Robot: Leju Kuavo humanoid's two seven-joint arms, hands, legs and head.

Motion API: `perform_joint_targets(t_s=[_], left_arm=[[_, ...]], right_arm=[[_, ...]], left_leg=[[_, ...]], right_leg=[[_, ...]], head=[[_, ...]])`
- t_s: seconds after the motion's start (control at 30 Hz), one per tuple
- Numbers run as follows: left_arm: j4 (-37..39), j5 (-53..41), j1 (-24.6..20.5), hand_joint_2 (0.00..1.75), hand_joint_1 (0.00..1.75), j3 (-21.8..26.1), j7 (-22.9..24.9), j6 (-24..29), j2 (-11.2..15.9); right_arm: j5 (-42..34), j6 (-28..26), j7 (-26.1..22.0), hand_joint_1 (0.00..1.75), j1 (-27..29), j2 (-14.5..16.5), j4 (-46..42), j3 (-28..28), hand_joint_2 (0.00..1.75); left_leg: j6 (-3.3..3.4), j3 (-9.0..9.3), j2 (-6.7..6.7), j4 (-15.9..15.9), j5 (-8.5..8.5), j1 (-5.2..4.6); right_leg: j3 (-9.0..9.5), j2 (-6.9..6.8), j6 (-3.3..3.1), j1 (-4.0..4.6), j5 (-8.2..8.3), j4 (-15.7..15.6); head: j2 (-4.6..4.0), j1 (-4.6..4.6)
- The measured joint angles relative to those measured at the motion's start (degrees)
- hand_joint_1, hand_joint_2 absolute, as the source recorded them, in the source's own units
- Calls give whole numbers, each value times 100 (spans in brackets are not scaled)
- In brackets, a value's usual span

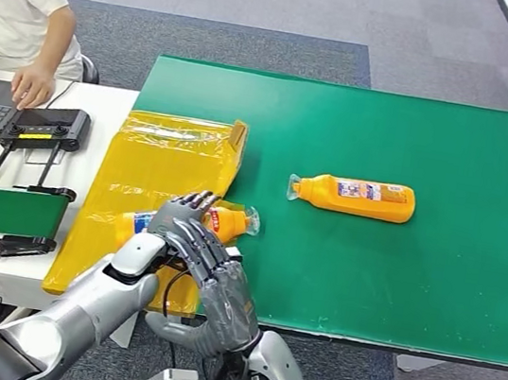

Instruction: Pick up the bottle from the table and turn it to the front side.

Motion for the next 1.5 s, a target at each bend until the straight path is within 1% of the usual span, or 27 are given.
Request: perform_joint_targets(t_s=[0.13, 0.27, 0.4, 0.5, 0.6, 0.77, 0.93, 1.07, 1.2, 1.27, 1.33, 1.37, 1.43, 1.5], left_arm=[[62, 64, -11, 175, 0, 69, -68, 10, -12], [67, 69, 4, 175, 0, 123, -132, 39, -14], [38, 158, 85, 175, 0, 152, -304, 225, -14], [-134, 382, 226, 175, 0, 193, -480, 361, -7], [-549, 594, 452, 175, 0, 258, -572, 411, 19], [-1663, 681, 774, 175, 0, 274, -578, 385, 89], [-3155, 691, 1178, 175, 0, 81, -618, 443, 239], [-4361, 727, 1578, 175, 0, -137, -640, 653, 396], [-5290, 691, 1976, 175, 0, -249, -669, 986, 600], [-5796, 972, 2247, 175, 0, -305, -839, 1286, 692], [-6343, 1477, 2571, 175, 0, -372, -1161, 1535, 756], [-6556, 1744, 2747, 175, 0, -385, -1313, 1576, 783], [-6954, 2341, 3140, 175, 0, -378, -1634, 1520, 849], [-7309, 2945, 3569, 175, 0, -330, -2012, 1348, 903]], right_arm=[[-1, -26, 0, 0, 130, -100, -40, -45, 175], [-1, -51, 0, 0, 199, -129, -92, -108, 175], [2, -65, 0, 0, 247, -138, -99, -151, 175], [10, -80, 0, 0, 286, -145, -99, -194, 175], [24, -99, 1, 0, 328, -146, -98, -242, 175], [90, -152, 3, 0, 396, -146, -97, -334, 175], [179, -235, 24, 0, 482, -146, -107, -452, 175], [257, -333, 42, 0, 548, -145, -145, -536, 175], [331, -459, -11, 0, 575, -150, -233, -569, 175], [318, -496, 64, 0, 630, -151, -264, -634, 175], [276, -503, 154, 0, 741, -151, -261, -756, 175], [239, -493, 154, 0, 790, -153, -261, -803, 175], [36, -412, 135, 0, 875, -153, -289, -895, 175], [-280, -244, 89, 0, 975, -152, -346, -1022, 175]], left_leg=[[0, 1, -1, 0, 0, 0], [1, 3, -1, 0, 0, 0], [0, 5, -1, 0, 1, 0], [1, 5, -2, 0, 1, 0], [1, 1, -1, 0, 1, 0], [2, -4, -1, 0, 2, 0], [2, -7, -1, 0, 1, 0], [1, -14, 1, 0, -1, 0], [-1, -16, 4, -1, -1, 0], [0, -19, 2, -1, -2, 0], [1, -24, 0, -1, -3, 0], [-1, -25, 0, -1, -6, 0], [-4, -24, 3, -1, -13, -1], [-4, -24, 3, -1, -15, 0]], right_leg=[[3, 0, 0, -1, 0, 0], [4, 0, 1, -1, 1, 0], [7, 0, 1, -1, 1, 0], [7, 0, 2, -1, 1, 0], [3, 0, 2, -1, 1, 0], [-2, 0, 3, -2, 2, 0], [-7, 1, 3, -2, 1, 0], [-15, 2, 2, -1, -1, 0], [-22, 5, 1, -1, -1, 0], [-21, 3, 2, -1, -3, 1], [-21, 0, 3, -1, -6, 1], [-23, 2, 3, -2, -7, 1], [-25, 6, 1, -2, -8, 1], [-25, 5, -1, -2, -12, 0]], head=[[0, 0], [0, 1], [0, 1], [0, 1], [0, 2], [0, 1], [0, 1], [0, 2], [0, 2], [0, -2], [0, -5], [0, -4], [0, -7], [0, -6]])
